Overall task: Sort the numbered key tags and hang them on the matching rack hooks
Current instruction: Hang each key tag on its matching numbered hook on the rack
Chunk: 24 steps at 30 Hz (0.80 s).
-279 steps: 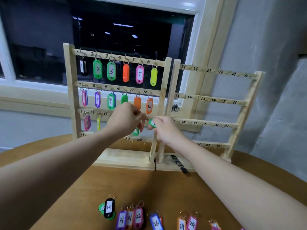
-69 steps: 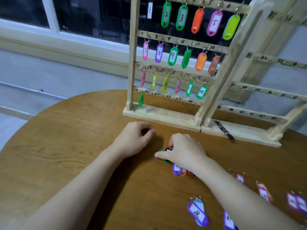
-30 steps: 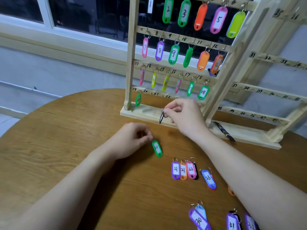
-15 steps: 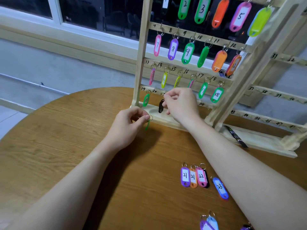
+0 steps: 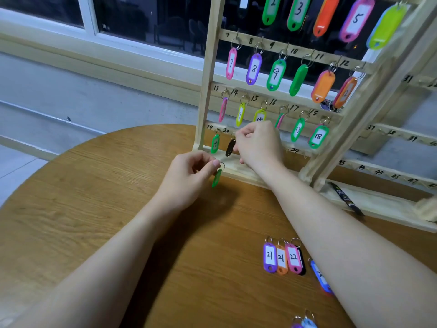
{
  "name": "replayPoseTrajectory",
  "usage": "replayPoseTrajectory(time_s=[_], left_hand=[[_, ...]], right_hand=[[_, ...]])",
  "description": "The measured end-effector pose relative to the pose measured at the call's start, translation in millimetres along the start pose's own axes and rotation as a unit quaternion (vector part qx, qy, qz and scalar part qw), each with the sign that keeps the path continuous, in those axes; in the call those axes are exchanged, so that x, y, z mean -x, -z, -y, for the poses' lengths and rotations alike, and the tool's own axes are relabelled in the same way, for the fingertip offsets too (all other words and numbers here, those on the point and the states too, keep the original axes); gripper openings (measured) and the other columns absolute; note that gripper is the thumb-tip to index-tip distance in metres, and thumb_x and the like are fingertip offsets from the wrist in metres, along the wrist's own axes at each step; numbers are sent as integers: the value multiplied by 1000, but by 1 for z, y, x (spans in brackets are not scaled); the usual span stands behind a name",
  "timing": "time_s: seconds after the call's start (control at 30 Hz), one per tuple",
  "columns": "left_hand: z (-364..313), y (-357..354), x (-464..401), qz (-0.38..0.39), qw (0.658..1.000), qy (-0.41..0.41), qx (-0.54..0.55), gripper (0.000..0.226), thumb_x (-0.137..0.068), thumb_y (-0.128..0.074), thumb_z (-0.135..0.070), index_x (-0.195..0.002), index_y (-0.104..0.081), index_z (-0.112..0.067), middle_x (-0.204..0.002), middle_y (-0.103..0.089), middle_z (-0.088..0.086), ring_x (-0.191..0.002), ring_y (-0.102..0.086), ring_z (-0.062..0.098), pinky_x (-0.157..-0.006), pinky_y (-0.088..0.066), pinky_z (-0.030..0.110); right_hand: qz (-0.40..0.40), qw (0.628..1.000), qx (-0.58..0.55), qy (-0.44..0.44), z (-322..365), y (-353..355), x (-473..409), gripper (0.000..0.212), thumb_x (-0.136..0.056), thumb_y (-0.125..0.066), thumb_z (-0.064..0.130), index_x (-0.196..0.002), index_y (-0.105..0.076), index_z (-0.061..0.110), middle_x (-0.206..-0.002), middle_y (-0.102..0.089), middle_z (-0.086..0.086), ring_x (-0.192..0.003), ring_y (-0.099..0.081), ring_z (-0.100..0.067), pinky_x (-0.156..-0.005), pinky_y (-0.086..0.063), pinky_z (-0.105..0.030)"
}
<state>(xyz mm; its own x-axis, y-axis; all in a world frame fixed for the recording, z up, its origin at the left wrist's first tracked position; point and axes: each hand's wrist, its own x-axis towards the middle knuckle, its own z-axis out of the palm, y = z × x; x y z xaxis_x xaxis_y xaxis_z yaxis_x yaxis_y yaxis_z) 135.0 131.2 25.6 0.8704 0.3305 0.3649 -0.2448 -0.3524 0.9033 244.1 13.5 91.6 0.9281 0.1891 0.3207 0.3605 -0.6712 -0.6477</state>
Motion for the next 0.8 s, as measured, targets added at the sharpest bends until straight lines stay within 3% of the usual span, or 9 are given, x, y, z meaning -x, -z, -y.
replayPoseTrajectory(time_s=[0.1, 0.23, 0.37, 0.57, 0.8], left_hand=[[-6, -8, 1, 5, 1000, 0, 11, 22, -99, -64, -24, -84, -71, -9, -78, -68, 12, -71, -54, 9, -70, -45, 27], [-11, -11, -21, 15, 999, -21, -29, 23, -99, -63, -26, -84, -71, -11, -81, -71, 13, -74, -62, 27, -74, -52, 38], [-13, -11, -47, -11, 1000, -6, -10, 26, -100, -61, -25, -79, -70, -11, -70, -65, 2, -63, -51, 6, -63, -42, 22], [-11, -28, -67, -26, 999, 28, 3, 32, -101, -59, -23, -77, -70, -4, -58, -59, -10, -52, -45, 2, -55, -37, 17], [-9, -39, -74, -91, 994, 44, -38, 38, -99, -61, -30, -70, -69, -7, -54, -53, -8, -47, -43, 2, -49, -30, 14]], right_hand=[[9, 1000, 3, -1, 2, 4, 1, 31, -91, -54, 20, -65, -70, 19, -61, -72, 2, -54, -69, -25, -65, -62, -40], [31, 999, 9, -3, 2, 8, -1, 35, -92, -51, 15, -62, -68, 18, -57, -71, 4, -45, -67, -19, -64, -62, -40], [50, 998, 33, 8, -4, 6, 0, 28, -90, -51, 16, -72, -70, 10, -60, -72, -3, -52, -69, -27, -61, -62, -43], [73, 997, 26, 18, -16, 8, 6, 32, -88, -52, 14, -60, -66, 19, -57, -71, 5, -48, -67, -21, -59, -62, -43], [70, 996, 25, 44, -36, 26, 16, 24, -85, -52, 23, -67, -68, 21, -60, -70, 2, -53, -66, -24, -60, -61, -44]])
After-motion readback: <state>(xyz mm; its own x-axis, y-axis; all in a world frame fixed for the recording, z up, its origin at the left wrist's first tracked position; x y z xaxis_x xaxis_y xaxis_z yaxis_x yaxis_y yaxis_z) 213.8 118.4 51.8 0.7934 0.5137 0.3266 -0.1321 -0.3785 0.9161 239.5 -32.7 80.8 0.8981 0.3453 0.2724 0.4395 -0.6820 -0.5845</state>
